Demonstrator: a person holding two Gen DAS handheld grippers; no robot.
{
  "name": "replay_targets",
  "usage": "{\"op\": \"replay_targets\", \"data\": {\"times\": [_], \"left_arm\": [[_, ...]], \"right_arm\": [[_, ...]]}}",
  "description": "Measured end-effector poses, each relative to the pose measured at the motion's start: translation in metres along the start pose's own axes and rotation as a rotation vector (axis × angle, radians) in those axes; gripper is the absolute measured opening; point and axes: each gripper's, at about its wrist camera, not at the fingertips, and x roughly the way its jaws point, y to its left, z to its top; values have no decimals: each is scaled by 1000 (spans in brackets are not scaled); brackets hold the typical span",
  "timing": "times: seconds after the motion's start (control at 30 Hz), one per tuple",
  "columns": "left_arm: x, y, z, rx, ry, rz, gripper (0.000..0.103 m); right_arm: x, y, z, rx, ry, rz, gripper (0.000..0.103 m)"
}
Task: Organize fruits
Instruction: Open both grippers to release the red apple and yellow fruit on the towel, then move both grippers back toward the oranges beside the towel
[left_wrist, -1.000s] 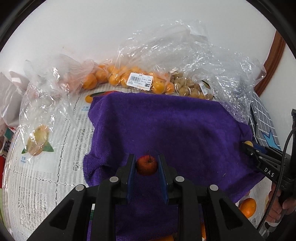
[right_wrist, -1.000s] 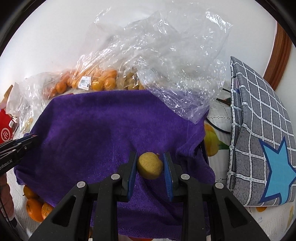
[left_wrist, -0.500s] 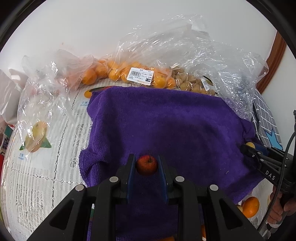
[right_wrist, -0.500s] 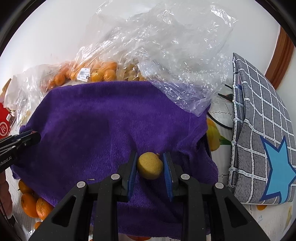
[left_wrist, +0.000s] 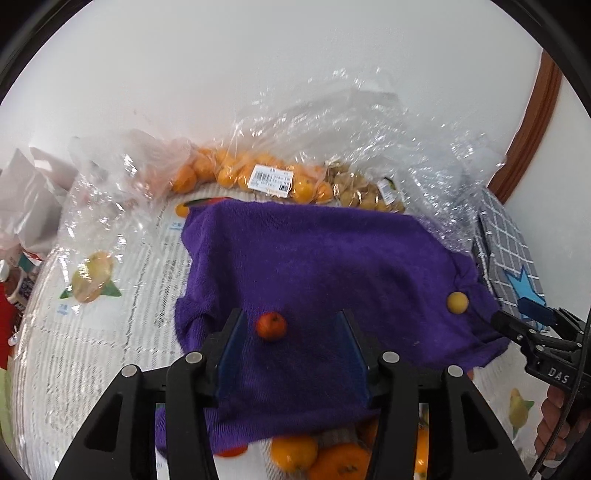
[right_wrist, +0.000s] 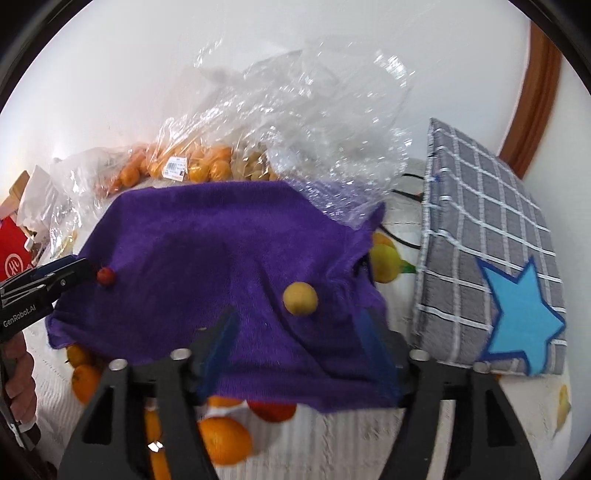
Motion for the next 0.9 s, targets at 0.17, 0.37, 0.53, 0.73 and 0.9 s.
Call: {"op": "replay_targets", "data": {"times": [0.17,0.37,0.53,0.73,0.9], "left_arm": [[-28,-4,-11,27,-17,-10,48],[-65,-9,-26,37,-62,1,48],[-88,-10,-44,46,-78,9,48],[-113,-4,-64,1,-95,13,48],[-136,-6,-75,6,-121,35,48]], "right_arm": [[-37,-8,-10,24,-58,-29,81],[-71,-21,-25,115,-94,-79,83],[-96,-25,-44,80,-139,-96,84],[-108,-21,-68,25,-146,-163,83],[-112,-18,-80,6,-144,-68,83]]}}
